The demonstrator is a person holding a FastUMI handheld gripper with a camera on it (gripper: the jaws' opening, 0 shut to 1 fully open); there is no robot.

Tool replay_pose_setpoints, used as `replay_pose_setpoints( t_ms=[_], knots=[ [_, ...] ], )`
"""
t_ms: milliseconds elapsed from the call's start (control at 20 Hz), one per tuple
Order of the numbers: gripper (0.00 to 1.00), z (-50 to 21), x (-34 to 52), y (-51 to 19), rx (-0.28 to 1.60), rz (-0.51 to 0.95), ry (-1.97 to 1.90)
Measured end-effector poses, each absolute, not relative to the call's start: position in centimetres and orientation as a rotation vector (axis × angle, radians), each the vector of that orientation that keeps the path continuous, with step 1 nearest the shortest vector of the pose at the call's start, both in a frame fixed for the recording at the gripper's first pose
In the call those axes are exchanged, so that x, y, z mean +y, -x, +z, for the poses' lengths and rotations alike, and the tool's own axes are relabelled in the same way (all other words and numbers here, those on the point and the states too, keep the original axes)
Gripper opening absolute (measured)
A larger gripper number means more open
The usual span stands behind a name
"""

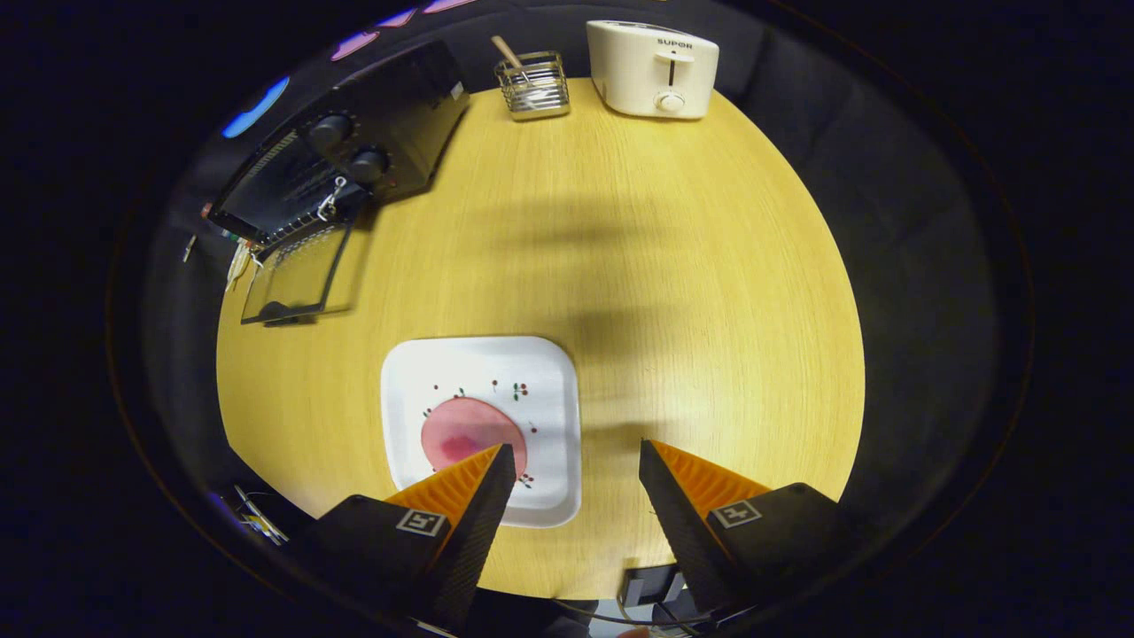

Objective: Open the toaster oven, put the food inside, and close the toaster oven door.

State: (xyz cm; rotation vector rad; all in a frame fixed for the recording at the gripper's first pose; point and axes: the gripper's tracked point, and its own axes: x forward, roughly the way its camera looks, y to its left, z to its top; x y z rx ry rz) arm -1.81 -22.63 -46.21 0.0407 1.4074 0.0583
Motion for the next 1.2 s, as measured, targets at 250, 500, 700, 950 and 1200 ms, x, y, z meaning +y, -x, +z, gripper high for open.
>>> replay_pose_setpoints(
  t_ms=[250,500,700,950,1200],
  knots=[
    [0.53,-48.5,-22.2,2.0,1.461,0.070,-0.055],
    [0.09,-48.7,-21.8,2.2,1.469,0.167,-0.091],
    [0.05,-47.9,-21.0,2.5,1.460,0.226,-0.328],
    [0.05,-45.8,-19.6,3.0,1.395,0.220,-0.631],
    [0.05,-42.2,-16.8,4.4,1.318,0.178,-0.806]
  ],
)
